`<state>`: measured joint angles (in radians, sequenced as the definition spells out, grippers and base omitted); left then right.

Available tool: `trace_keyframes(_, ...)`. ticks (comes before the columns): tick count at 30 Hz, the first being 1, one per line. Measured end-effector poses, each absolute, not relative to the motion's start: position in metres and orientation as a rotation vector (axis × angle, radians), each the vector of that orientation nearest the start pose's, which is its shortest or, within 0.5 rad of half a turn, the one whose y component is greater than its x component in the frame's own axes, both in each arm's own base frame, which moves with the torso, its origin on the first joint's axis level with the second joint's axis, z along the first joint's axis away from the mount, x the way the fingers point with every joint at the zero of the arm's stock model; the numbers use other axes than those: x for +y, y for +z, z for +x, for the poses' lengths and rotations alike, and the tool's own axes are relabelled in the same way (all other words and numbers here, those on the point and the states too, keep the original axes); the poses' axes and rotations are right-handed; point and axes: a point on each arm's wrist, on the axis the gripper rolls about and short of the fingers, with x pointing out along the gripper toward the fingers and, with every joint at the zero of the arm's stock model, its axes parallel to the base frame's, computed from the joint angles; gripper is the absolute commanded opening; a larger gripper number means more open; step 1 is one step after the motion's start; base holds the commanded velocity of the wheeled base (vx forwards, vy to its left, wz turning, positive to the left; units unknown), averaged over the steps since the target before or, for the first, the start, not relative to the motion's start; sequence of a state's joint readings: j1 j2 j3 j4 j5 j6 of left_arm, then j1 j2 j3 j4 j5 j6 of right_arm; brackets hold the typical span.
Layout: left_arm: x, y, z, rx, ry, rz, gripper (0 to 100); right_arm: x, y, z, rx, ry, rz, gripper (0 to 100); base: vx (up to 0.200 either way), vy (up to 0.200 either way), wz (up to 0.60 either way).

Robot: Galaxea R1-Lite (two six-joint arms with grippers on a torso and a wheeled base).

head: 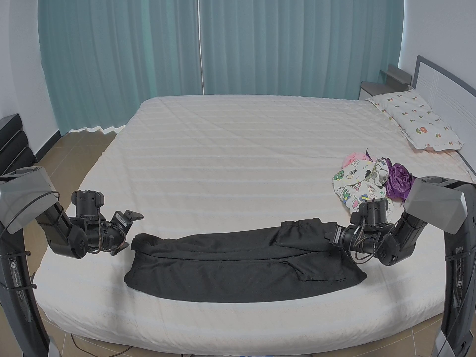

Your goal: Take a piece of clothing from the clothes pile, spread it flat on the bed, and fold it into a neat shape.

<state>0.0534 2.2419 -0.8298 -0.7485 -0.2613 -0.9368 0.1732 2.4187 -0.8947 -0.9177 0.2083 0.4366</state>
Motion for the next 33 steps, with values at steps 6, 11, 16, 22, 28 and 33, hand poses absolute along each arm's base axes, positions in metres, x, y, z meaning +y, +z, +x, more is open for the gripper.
trace_keyframes(6, 0.014, 0.011, 0.368, 0.708, 0.124, -1.001, 100, 0.071, -0.031, 0.38, 0.695, 0.226, 0.423, 0, 0.0, 0.0, 0.0)
trace_keyframes(11, 0.014, 0.01, 0.367, 0.713, 0.124, -0.998, 100, 0.068, -0.032, 0.377, 0.704, 0.22, 0.413, 0, 0.0, 0.0, 0.0)
trace_keyframes(16, 0.013, 0.01, 0.367, 0.711, 0.13, -0.993, 100, 0.062, -0.033, 0.374, 0.711, 0.209, 0.402, 0, 0.0, 0.0, 0.0)
trace_keyframes(22, 0.014, 0.008, 0.366, 0.714, 0.138, -0.988, 100, 0.06, -0.034, 0.375, 0.71, 0.203, 0.404, 100, 0.0, 0.0, 0.0)
trace_keyframes(28, 0.01, 0.006, 0.365, 0.728, 0.14, -0.978, 100, 0.061, -0.032, 0.377, 0.705, 0.199, 0.433, 100, 0.0, 0.0, 0.0)
trace_keyframes(33, 0.004, 0.003, 0.365, 0.728, 0.157, -0.929, 100, 0.06, -0.023, 0.377, 0.693, 0.17, 0.511, 100, 0.0, 0.0, 0.0)
